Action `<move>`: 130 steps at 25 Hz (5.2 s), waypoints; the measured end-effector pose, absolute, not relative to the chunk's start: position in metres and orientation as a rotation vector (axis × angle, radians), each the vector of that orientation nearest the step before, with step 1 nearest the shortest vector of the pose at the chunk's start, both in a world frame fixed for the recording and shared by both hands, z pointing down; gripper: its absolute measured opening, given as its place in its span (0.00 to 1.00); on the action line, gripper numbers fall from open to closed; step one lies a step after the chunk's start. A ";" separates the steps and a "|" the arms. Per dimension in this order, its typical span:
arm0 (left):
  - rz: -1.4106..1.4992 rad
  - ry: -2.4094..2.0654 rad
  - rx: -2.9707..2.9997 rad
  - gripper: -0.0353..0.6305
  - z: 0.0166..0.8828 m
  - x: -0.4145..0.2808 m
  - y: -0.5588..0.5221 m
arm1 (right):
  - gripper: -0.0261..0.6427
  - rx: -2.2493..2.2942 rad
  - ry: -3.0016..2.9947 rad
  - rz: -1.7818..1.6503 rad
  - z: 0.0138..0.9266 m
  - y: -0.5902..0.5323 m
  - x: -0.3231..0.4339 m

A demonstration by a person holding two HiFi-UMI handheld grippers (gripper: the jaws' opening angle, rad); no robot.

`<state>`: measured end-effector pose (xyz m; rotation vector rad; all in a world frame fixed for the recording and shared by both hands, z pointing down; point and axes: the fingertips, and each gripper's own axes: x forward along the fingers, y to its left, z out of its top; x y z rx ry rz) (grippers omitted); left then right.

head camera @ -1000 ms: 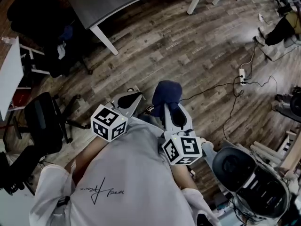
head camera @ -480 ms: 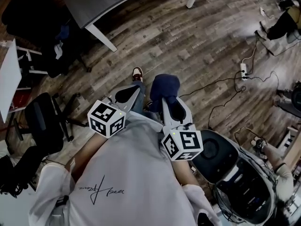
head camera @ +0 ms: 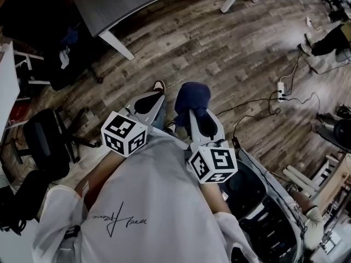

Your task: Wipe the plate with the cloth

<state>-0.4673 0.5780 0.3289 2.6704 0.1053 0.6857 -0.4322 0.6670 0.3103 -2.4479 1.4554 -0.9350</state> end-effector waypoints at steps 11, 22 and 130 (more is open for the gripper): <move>0.593 0.039 2.662 0.06 0.317 -0.408 0.472 | 0.21 -2.437 1.586 -0.968 0.299 0.563 -0.384; 0.503 0.006 2.733 0.06 0.302 -0.375 0.383 | 0.21 -2.457 1.672 -0.893 0.282 0.482 -0.348; 0.484 -0.635 2.010 0.25 0.489 0.132 -0.084 | 0.21 -2.492 2.591 -1.174 0.447 -0.047 0.277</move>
